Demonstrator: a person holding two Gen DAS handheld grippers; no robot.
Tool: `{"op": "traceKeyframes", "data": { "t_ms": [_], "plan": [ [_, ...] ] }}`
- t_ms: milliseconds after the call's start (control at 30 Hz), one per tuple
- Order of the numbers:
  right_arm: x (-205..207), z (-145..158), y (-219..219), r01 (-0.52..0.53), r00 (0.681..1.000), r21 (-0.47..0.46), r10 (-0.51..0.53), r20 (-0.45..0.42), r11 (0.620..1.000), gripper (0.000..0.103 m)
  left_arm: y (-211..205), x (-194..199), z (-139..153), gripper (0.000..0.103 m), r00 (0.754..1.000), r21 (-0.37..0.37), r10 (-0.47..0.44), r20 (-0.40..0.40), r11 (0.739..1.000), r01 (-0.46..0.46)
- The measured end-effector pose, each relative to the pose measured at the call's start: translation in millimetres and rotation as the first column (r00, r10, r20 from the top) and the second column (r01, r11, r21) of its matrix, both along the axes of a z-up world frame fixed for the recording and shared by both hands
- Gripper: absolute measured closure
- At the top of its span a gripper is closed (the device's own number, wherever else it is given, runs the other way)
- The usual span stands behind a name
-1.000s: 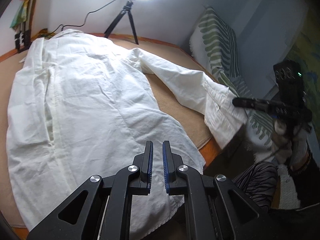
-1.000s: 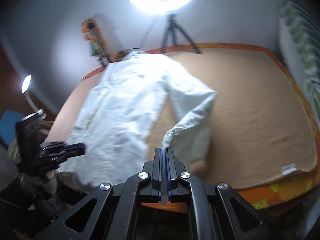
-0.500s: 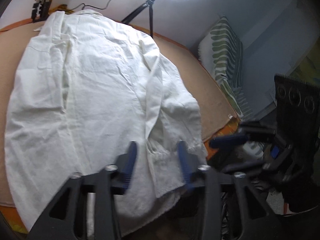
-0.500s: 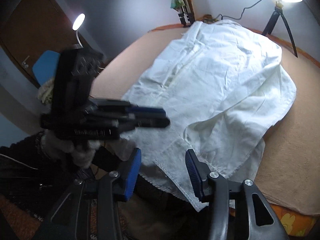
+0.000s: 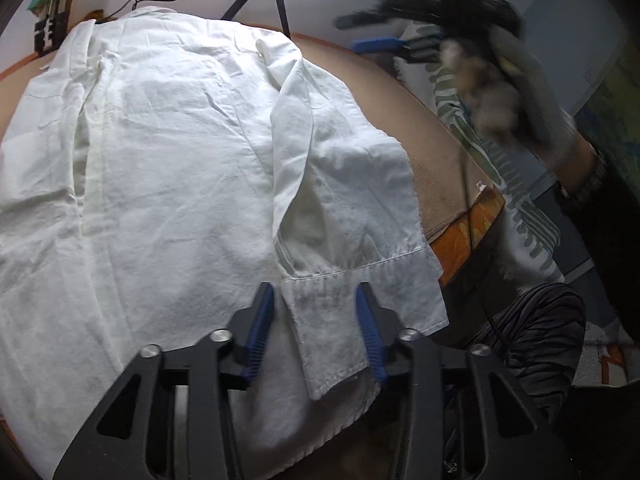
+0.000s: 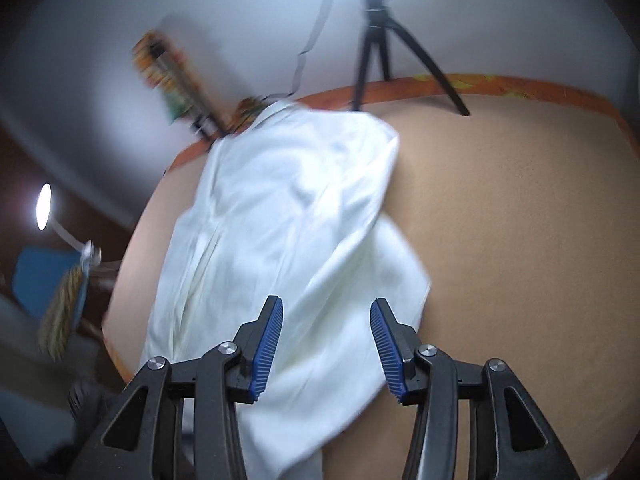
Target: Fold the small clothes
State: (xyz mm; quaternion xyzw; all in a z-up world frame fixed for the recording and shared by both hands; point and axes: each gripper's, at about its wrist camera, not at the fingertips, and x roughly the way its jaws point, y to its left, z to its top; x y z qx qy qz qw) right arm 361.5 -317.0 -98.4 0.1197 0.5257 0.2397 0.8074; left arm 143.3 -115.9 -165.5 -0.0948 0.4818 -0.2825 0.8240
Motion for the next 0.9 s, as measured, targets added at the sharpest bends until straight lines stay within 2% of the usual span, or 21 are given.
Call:
{"op": "traceKeyframes", "data": {
  "t_ms": [67, 133, 167, 233, 333, 400, 433, 467, 600, 700, 800, 900],
  "plan": [
    [38, -13, 0, 0.031, 0.999, 0.046, -0.029, -0.044, 0.998, 0.054, 1, 0, -3, 0.082, 1.0, -0.011, 0.001, -0.005, 1.0, -0.001],
    [64, -27, 5, 0.07, 0.995, 0.018, -0.069, -0.072, 0.997, 0.054, 3, 2, -3, 0.086, 1.0, -0.015, 0.001, -0.004, 1.0, -0.001],
    [73, -33, 7, 0.084, 0.993, -0.005, -0.084, -0.082, 0.996, 0.054, 4, 3, -4, 0.093, 1.0, -0.017, 0.004, -0.006, 1.0, -0.004],
    [90, -47, 12, 0.095, 0.988, -0.018, -0.097, -0.117, 0.995, 0.055, 4, 5, -6, 0.095, 1.0, -0.03, 0.009, -0.011, 1.0, -0.009],
    [100, -53, 14, 0.101, 0.985, 0.03, -0.095, -0.145, 0.994, 0.069, 3, 2, -6, 0.1, 1.0, -0.041, 0.003, -0.001, 0.999, -0.003],
    [102, -49, 22, 0.086, 0.987, 0.03, -0.081, -0.14, 0.996, 0.081, 3, 0, -5, 0.1, 1.0, -0.052, 0.002, 0.008, 0.999, -0.002],
    [101, -45, 24, 0.082, 0.988, 0.015, -0.08, -0.133, 0.996, 0.095, 4, -1, -4, 0.1, 1.0, -0.071, 0.0, 0.009, 0.997, 0.0],
    [100, -41, 28, 0.081, 0.989, -0.007, -0.081, -0.121, 0.997, 0.101, 5, -3, -3, 0.101, 1.0, -0.082, 0.0, 0.011, 0.997, 0.0],
    [100, -18, 47, 0.073, 0.996, -0.137, -0.08, -0.042, 0.988, 0.103, 8, -10, 4, 0.101, 1.0, -0.131, -0.003, 0.02, 0.991, 0.006],
    [99, -1, 82, 0.011, 1.0, -0.243, -0.008, 0.013, 0.97, 0.103, 15, -15, 6, 0.101, 1.0, -0.18, 0.0, 0.005, 0.984, 0.001],
    [96, 2, 130, -0.069, 0.995, -0.341, 0.089, 0.045, 0.937, 0.103, 23, -19, 5, 0.101, 1.0, -0.204, 0.002, -0.007, 0.979, -0.004],
    [95, -15, 180, -0.137, 0.982, -0.463, 0.181, 0.051, 0.876, 0.103, 34, -17, -3, 0.101, 0.999, -0.232, 0.023, -0.043, 0.972, -0.032]
  ]
}}
